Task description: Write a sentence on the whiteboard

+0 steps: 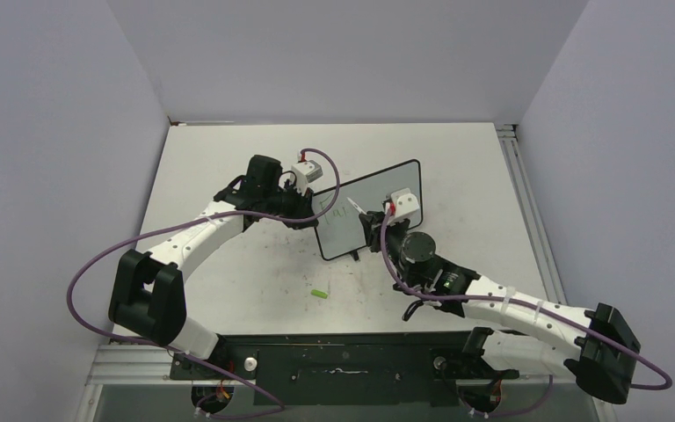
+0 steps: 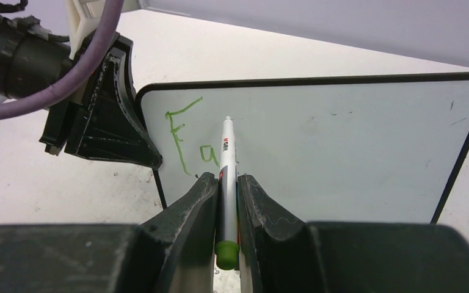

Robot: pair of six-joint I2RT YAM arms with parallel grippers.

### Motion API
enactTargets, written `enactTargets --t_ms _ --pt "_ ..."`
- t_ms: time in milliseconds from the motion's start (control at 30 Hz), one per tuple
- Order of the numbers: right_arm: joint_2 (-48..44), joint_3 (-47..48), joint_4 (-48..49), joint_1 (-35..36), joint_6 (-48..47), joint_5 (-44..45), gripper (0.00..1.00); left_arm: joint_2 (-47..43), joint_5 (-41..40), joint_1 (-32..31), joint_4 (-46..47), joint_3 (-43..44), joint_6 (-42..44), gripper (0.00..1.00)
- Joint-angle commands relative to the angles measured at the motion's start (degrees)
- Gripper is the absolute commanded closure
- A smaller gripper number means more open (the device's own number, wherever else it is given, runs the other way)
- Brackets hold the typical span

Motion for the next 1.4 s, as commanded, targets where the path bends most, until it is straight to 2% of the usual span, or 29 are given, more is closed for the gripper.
enactTargets --t_ms 0,500,1100,1367 --pt "-2.39 -0.26 -1.08 -1.47 0.88 0.5 0.95 -0.66 -3.91 -0.01 -1.09 1.73 2.97 1.0" --pt "1.07 -0.92 0.91 -4.64 1.48 -8.04 0.95 -0.61 -4.28 -0.26 -1.14 1.62 3.05 1.0" --pt "3.29 -0.28 1.02 -5.3 1.77 -7.62 0.95 -0.48 -4.37 -0.36 -1.23 1.73 3.16 1.0" --pt "2.76 -0.4 1.04 -5.41 2.15 -4.59 0.95 -0.47 -4.35 -0.36 -1.22 1.73 3.16 1.0"
